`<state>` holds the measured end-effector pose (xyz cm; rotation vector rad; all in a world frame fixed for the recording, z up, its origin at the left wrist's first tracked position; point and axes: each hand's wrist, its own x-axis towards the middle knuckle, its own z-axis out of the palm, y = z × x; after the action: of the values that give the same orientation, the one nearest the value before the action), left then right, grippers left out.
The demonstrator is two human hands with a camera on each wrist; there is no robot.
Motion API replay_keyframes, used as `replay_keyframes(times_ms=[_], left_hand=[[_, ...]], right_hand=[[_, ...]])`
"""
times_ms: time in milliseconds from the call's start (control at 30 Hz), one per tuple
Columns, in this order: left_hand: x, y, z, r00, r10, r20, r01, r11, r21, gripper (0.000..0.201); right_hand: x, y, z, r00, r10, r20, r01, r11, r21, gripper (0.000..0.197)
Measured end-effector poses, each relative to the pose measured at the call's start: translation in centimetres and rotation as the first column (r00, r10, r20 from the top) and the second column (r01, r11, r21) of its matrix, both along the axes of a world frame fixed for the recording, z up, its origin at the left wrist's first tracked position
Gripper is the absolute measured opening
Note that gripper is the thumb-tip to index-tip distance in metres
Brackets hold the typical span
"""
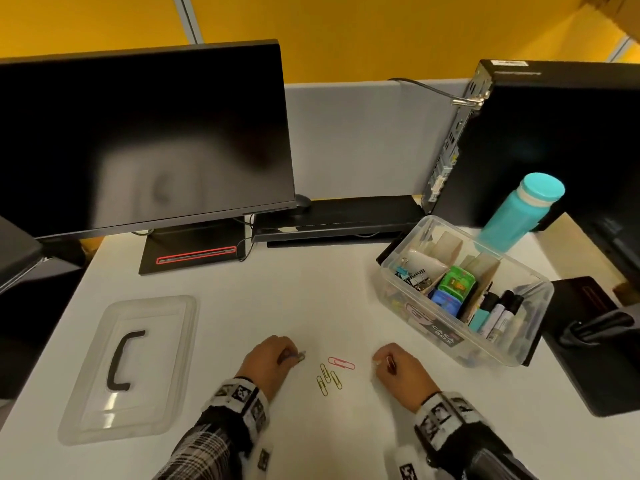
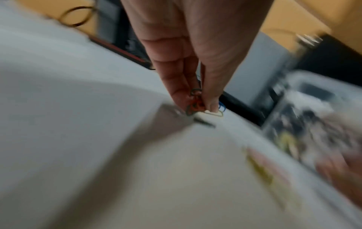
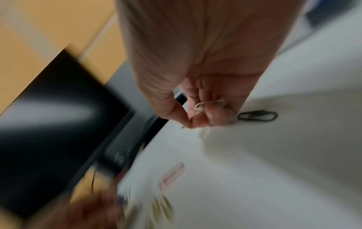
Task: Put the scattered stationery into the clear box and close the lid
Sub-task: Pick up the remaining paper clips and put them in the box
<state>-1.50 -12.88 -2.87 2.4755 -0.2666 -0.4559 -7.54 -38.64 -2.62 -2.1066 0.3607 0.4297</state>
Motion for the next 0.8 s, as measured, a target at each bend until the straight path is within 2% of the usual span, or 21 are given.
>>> replay_keyframes(times_ms=[33,67,100,133,167,200,233,300,333,367,400,467,500,567,633,733,800], left_hand=[[0.3,0.2,0.5,0.991,0.115,-0.065,-0.123,0.984,-0.128,0.003],[0.6,0.4,1.1,0.967,0.211,-0.140,-0.242,0.936,-0.256,0.007],[0.9,0.6,1.8,0.934,0.267,-0.239,-0.340,0.870,-0.356,0.013],[1.0,0.7,2.5,0.894,0.278,-0.350,-0.417,0.801,-0.429,0.016],[1.1,0.7,3.3,0.854,0.255,-0.454,-0.478,0.731,-0.488,0.015],[1.1,0.6,3.9,0.812,0.222,-0.540,-0.534,0.657,-0.532,0.015],[1.1,0.7,4.1,0.769,0.186,-0.612,-0.589,0.580,-0.563,0.017],[1.3,0.9,3.9,0.674,0.114,-0.730,-0.708,0.380,-0.595,0.019],[1.4,1.1,3.8,0.612,0.078,-0.787,-0.772,0.273,-0.573,0.018],[1.4,1.2,3.6,0.554,0.042,-0.831,-0.821,0.194,-0.537,0.017],[1.4,1.3,3.5,0.517,0.006,-0.856,-0.846,0.156,-0.510,0.013],[1.3,1.4,3.4,0.515,-0.065,-0.855,-0.843,0.142,-0.518,0.007],[1.2,1.4,3.2,0.526,-0.092,-0.845,-0.832,0.149,-0.534,0.019],[0.9,1.4,3.1,0.536,-0.088,-0.840,-0.822,0.171,-0.542,0.026],[0.7,1.2,2.9,0.544,-0.021,-0.839,-0.812,0.240,-0.533,0.016],[0.4,1.1,2.7,0.541,0.046,-0.840,-0.797,0.349,-0.494,0.012],[0.4,1.3,2.7,0.547,0.101,-0.831,-0.781,0.420,-0.463,0.020]], right_hand=[[-0.2,-0.7,0.3,0.987,-0.154,-0.052,0.161,0.968,0.194,0.016],[-0.5,-1.5,0.6,0.947,-0.291,-0.139,0.322,0.869,0.375,0.023],[-0.7,-2.2,0.9,0.891,-0.387,-0.237,0.453,0.732,0.509,0.028],[-1.0,-2.9,1.3,0.843,-0.439,-0.310,0.534,0.616,0.578,0.030],[-1.2,-3.6,1.6,0.816,-0.465,-0.344,0.573,0.570,0.589,0.029],[-1.5,-4.3,1.6,0.814,-0.469,-0.344,0.579,0.594,0.559,0.028],[-1.7,-4.8,1.4,0.828,-0.462,-0.317,0.560,0.669,0.488,0.028],[-2.2,-5.2,0.7,0.898,-0.382,-0.218,0.428,0.873,0.234,0.029],[-2.5,-5.1,0.4,0.937,-0.307,-0.167,0.325,0.941,0.090,0.030],[-2.7,-4.8,0.2,0.964,-0.227,-0.136,0.223,0.974,-0.038,0.028],[-2.9,-4.3,0.0,0.982,-0.141,-0.124,0.124,0.982,-0.141,0.026],[-3.1,-3.1,-0.3,0.990,-0.003,-0.138,-0.040,0.950,-0.310,0.023],[-3.1,-2.5,-0.2,0.988,0.034,-0.150,-0.089,0.922,-0.376,0.019],[-3.0,-1.3,0.1,0.985,0.056,-0.161,-0.125,0.879,-0.460,0.010],[-2.8,-0.6,0.1,0.981,0.045,-0.188,-0.135,0.857,-0.498,0.013],[-2.2,-0.8,-0.3,0.966,0.082,-0.245,-0.189,0.869,-0.458,0.012],[-1.5,-1.3,-0.1,0.963,0.120,-0.243,-0.196,0.927,-0.320,0.015]])
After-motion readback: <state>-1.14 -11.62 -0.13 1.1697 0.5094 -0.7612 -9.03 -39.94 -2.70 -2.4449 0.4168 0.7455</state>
